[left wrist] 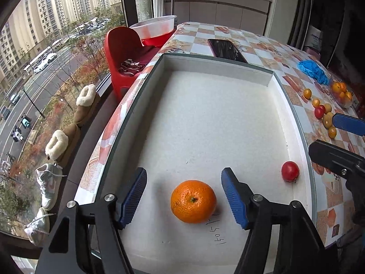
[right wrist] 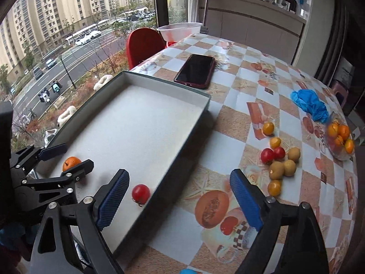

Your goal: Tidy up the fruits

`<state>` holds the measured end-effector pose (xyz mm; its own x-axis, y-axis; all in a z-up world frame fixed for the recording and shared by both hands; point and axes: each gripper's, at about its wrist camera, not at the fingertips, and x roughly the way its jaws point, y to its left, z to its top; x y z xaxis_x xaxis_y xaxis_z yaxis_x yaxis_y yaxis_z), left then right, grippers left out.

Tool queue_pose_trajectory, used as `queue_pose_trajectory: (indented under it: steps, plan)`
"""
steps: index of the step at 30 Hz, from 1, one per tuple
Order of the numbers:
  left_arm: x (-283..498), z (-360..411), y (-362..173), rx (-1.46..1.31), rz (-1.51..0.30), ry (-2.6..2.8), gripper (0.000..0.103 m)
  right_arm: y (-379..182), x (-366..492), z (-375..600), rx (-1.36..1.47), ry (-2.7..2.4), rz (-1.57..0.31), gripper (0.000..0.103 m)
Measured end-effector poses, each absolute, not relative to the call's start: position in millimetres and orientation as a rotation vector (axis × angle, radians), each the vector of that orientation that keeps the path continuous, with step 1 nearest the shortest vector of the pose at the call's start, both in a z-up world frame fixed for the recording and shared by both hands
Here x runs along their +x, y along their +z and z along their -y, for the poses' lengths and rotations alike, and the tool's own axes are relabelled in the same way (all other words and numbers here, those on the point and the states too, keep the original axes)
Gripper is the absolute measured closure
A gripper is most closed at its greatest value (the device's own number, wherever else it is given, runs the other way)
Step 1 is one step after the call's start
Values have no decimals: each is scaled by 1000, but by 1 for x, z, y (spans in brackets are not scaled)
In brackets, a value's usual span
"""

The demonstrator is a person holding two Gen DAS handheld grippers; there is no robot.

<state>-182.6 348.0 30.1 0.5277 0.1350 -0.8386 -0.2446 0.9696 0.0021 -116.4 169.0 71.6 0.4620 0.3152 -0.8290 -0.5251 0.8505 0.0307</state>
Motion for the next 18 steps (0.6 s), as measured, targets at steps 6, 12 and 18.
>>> queue_pose_trajectory:
  steps: [6,12,18]
  plan:
    - [-181,-303,51,-90,-932,121,34,49,-93,-79,-103,284,-1044,11]
    - [-174,-215,67,-11,-850,-90,0,20,-84,2,-12,53,-1121,11]
    - [-155,-128,47,149,-859,-173,0,13,-88,51,5,-13,-1069,0]
